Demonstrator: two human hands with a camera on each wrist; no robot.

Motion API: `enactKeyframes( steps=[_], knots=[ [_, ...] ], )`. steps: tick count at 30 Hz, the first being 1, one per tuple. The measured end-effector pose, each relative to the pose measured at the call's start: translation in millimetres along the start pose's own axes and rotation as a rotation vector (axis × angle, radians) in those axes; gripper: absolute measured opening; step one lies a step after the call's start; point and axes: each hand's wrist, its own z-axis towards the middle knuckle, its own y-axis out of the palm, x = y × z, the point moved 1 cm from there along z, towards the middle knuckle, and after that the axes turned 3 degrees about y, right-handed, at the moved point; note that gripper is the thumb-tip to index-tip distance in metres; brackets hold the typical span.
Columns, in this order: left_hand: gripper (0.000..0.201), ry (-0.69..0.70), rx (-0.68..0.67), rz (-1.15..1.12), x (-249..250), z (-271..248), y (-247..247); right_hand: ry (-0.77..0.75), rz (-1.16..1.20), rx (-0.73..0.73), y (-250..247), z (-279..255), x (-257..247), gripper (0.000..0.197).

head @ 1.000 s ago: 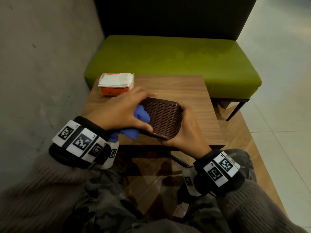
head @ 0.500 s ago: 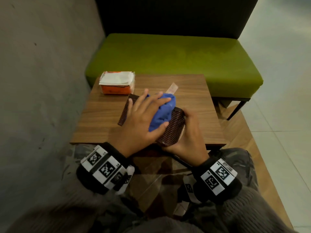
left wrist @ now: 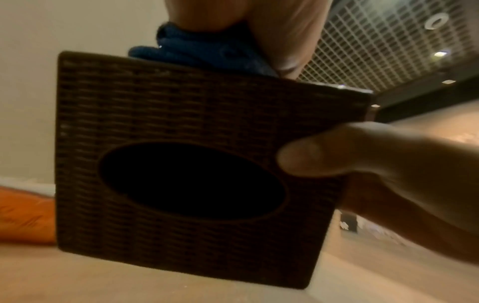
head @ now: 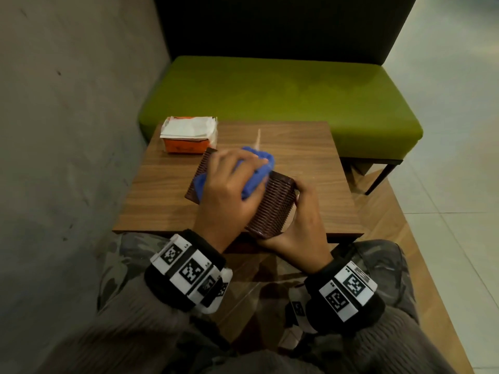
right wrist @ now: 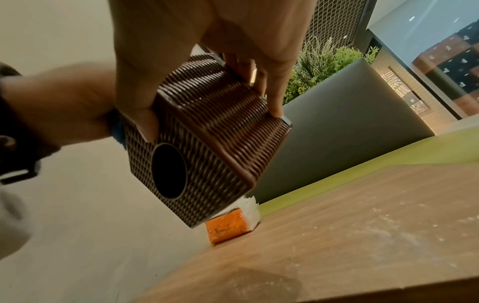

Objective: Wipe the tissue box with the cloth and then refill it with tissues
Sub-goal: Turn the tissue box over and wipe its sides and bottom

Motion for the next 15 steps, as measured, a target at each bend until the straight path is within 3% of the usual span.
enactKeyframes(
  steps=[2, 4, 12, 15],
  knots=[
    [0.026, 0.193, -0.102, -0.02, 13.6, -9.1, 4.1, -0.018, 0.033, -0.003, -1.1, -0.4, -1.9, 0.098],
    [0.026, 0.281, -0.15, -0.011, 16.3, -11.5, 5.1, -0.031, 0.058, 0.004, -0.7, -2.5, -1.0, 0.098],
    [0.017, -0.203, 0.097, 0.108, -45.8, 3.6, -12.2, -0.05, -0.036, 0.033, -7.4, -8.5, 11.9, 0.101],
    [0.016, -0.268, 0.134, 0.094, -53.1, 4.3, -13.9, -0.058, -0.033, 0.029, -7.8, -8.4, 9.7, 0.099]
  ],
)
